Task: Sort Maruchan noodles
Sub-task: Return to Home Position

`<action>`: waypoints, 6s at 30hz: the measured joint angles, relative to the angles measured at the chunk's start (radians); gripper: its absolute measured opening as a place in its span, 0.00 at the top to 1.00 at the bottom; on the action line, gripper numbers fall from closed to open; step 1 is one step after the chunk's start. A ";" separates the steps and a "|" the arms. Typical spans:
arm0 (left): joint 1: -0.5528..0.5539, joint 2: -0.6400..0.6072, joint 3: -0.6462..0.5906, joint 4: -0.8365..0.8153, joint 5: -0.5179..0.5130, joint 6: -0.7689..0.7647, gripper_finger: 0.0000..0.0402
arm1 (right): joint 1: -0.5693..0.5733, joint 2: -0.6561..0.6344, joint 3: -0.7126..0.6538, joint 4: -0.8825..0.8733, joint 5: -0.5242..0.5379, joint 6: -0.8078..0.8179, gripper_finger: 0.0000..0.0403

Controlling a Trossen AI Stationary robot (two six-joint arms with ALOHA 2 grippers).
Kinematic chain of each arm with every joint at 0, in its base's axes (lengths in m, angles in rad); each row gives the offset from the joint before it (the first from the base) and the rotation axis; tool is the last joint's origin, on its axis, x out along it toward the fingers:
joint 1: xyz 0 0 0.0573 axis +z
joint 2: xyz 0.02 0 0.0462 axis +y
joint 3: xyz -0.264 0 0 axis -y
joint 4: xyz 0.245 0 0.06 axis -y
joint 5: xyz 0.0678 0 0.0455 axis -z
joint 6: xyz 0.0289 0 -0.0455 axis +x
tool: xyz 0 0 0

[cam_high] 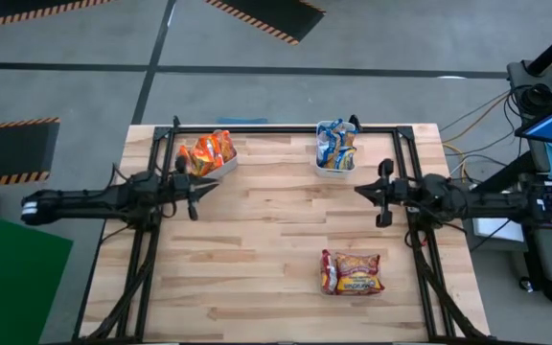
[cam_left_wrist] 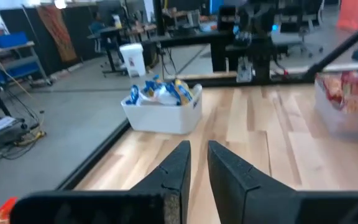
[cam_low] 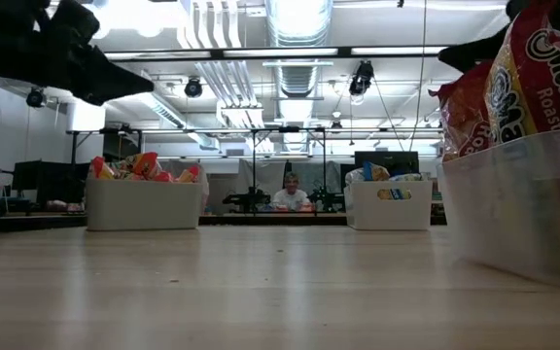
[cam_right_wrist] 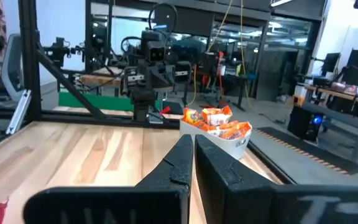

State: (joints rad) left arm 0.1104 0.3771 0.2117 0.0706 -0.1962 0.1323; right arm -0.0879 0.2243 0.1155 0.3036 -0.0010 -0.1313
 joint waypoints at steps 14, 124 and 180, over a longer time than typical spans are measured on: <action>0.001 -0.317 -0.200 0.038 0.031 -0.080 0.91 | -0.001 -0.203 -0.103 -0.041 0.085 -0.067 0.98; 0.001 -0.333 -0.194 0.018 -0.239 -0.090 0.90 | 0.000 -0.177 -0.105 -0.252 0.186 -0.078 0.98; 0.001 -0.333 -0.193 0.018 -0.239 -0.090 0.90 | 0.000 -0.177 -0.105 -0.252 0.186 -0.078 0.98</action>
State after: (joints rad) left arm 0.1116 0.0444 0.0183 0.0883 -0.4355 0.0424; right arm -0.0879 0.0475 0.0101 0.0521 0.1849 -0.2097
